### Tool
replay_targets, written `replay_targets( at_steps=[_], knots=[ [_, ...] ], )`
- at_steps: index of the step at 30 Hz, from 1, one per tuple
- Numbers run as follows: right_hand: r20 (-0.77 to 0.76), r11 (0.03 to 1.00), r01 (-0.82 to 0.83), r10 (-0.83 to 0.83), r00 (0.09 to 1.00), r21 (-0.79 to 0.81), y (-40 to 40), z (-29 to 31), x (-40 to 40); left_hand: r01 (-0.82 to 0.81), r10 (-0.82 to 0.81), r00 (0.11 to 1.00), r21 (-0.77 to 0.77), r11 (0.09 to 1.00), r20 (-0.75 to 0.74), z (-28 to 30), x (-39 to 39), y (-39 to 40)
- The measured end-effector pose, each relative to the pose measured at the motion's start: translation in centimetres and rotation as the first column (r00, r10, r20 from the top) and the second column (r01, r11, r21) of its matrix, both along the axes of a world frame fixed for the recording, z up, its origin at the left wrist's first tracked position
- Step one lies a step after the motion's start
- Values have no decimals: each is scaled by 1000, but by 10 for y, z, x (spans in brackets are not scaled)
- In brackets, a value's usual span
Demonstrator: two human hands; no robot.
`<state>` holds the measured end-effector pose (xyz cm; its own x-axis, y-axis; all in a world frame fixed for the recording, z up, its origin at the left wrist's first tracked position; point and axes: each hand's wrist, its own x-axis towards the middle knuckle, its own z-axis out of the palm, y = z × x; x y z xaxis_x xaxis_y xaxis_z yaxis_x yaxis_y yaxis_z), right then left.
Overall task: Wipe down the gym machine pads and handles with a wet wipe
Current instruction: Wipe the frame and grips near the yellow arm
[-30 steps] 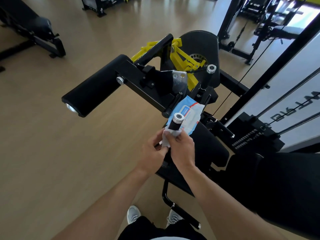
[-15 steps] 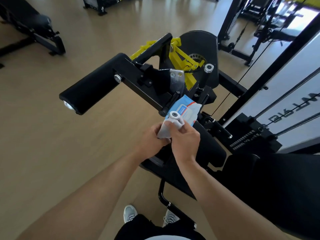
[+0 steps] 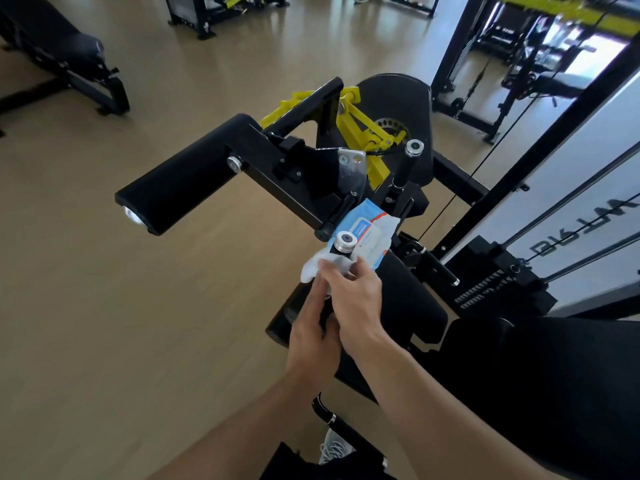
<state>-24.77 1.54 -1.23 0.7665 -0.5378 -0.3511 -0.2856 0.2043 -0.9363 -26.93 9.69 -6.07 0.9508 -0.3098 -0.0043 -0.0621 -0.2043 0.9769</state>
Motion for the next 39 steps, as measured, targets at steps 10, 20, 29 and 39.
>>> replay_targets(
  at_steps=[10,20,29,39],
  knots=[
    [114,995,-79,72,991,61,-1,-14,-22,-83,90,983,49,995,-159,17,35,-5],
    [127,994,-83,73,989,72,-7,-10,-26,-54,28,977,-119,991,-212,27,10,-13],
    [189,985,-97,70,980,141,-5,-19,-20,34,-44,982,-56,998,-181,21,46,-6],
    [251,975,-111,61,966,190,1,-20,-21,126,-143,979,-120,985,-144,35,43,-7]
  ],
)
